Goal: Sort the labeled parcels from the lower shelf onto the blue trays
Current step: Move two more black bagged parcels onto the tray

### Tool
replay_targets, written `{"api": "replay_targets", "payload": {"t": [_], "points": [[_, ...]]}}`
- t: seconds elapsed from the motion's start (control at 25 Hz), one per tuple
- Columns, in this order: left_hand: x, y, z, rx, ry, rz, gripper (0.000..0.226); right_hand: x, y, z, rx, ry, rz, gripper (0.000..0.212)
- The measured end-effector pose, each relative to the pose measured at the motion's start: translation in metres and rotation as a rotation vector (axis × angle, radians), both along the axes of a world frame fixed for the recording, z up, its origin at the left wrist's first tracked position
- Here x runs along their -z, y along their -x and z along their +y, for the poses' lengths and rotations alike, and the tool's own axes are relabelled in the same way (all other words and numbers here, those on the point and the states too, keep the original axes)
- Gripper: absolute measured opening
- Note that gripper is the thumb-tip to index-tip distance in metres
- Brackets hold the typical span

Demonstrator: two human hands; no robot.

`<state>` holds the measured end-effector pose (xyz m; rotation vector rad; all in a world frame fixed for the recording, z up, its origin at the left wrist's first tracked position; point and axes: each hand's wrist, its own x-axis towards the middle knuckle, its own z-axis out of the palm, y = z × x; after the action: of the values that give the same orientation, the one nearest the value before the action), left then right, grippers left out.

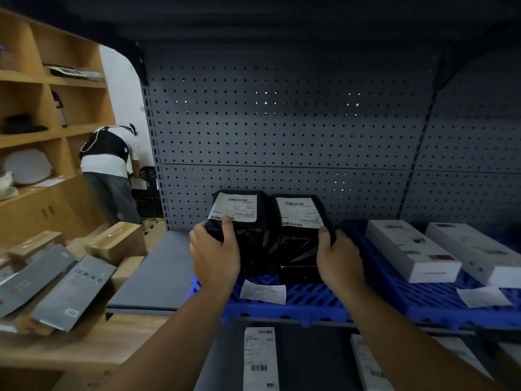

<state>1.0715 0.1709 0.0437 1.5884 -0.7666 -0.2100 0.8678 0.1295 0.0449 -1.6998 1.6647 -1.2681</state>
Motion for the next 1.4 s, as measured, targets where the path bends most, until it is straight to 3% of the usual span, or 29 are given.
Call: {"api": "replay_targets", "payload": {"t": [0.56,0.76,0.84,0.92,1.12,1.28,1.4], "points": [[0.009,-0.016,-0.004,0.003,-0.042,-0.138,0.040,0.002,0.006,-0.003,0.013,0.187,0.155,0.046],[-0.002,-0.017,0.008,0.102,-0.079,-0.094,0.056,0.002,0.009,0.000,-0.042,0.091,0.108,0.053],[0.000,-0.018,0.029,0.104,-0.001,-0.167,0.061,0.008,0.019,0.010,-0.063,0.050,0.036,0.064],[0.017,-0.013,0.063,0.094,0.166,-0.318,0.050,0.024,0.033,0.029,-0.052,0.151,-0.015,0.069],[0.071,0.039,0.125,0.326,0.049,-0.524,0.038,0.069,0.059,0.083,0.033,0.391,0.101,0.046],[0.093,0.056,0.144,0.389,0.053,-0.498,0.034,0.102,0.073,0.122,0.019,0.422,0.175,0.040],[0.119,0.076,0.165,0.434,0.028,-0.588,0.031,0.133,0.091,0.148,-0.026,0.412,0.260,0.034]]}}
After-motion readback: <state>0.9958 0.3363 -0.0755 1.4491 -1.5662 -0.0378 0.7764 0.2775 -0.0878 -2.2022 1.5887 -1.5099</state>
